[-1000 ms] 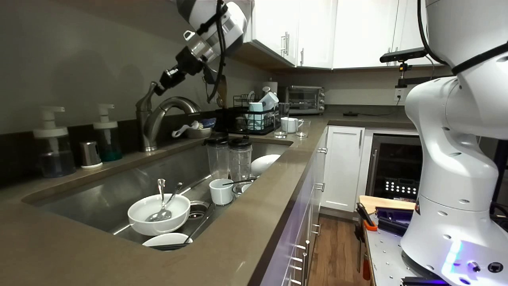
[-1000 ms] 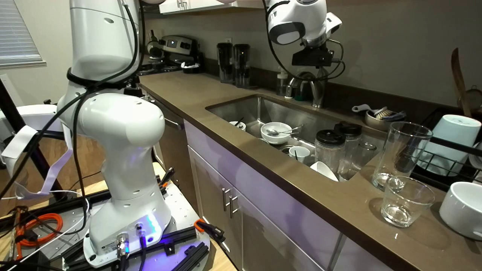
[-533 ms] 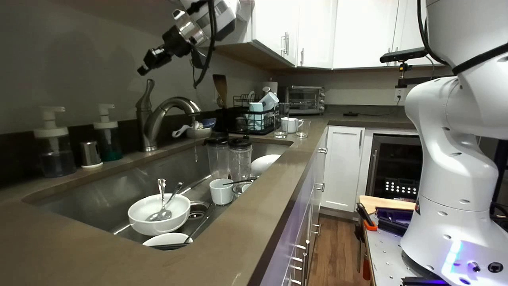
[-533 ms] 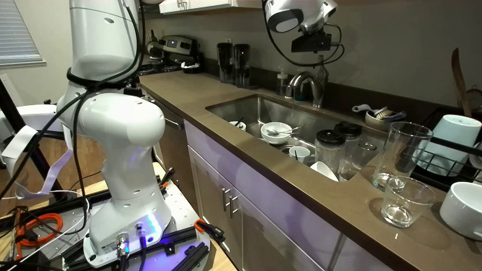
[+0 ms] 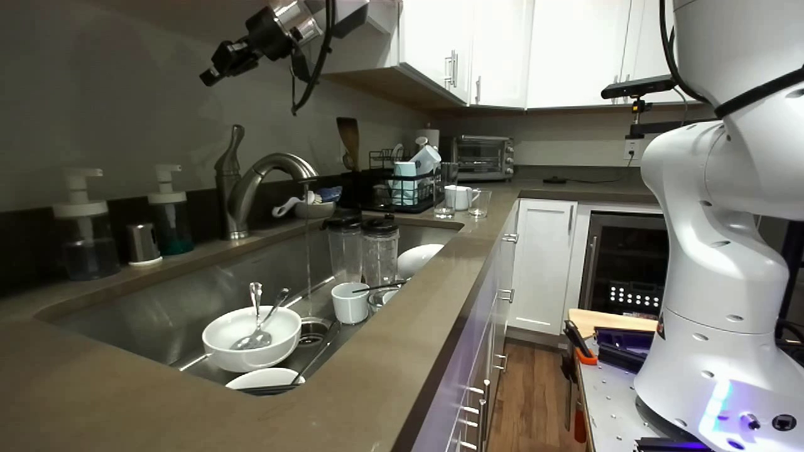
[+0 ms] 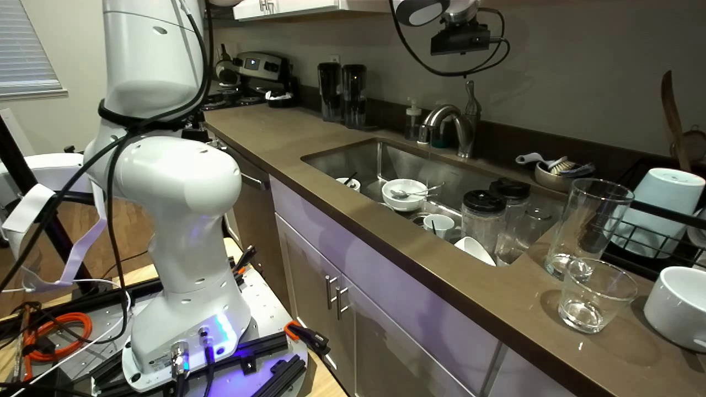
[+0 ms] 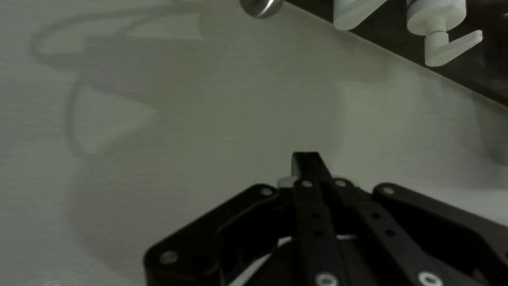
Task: Push the faucet handle backwards
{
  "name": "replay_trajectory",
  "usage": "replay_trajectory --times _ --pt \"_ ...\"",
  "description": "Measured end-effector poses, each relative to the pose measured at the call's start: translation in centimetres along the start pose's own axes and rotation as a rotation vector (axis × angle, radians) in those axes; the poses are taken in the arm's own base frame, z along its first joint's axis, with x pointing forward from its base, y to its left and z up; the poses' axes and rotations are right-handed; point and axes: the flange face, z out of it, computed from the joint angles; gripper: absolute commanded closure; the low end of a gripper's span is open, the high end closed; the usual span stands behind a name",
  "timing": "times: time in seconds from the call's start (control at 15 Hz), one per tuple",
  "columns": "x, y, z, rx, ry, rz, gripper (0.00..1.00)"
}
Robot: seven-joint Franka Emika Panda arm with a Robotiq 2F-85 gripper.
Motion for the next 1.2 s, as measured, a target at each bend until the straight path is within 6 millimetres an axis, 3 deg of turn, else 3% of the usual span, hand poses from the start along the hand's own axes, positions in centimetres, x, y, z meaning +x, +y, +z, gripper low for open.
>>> replay_trajectory --times 0.67,1.2 --pt "-4.8 2.4 1.7 0.043 -0.134 0.078 1.0" --pt "-4.8 1.9 2.0 0.053 -0.166 0.113 1.0"
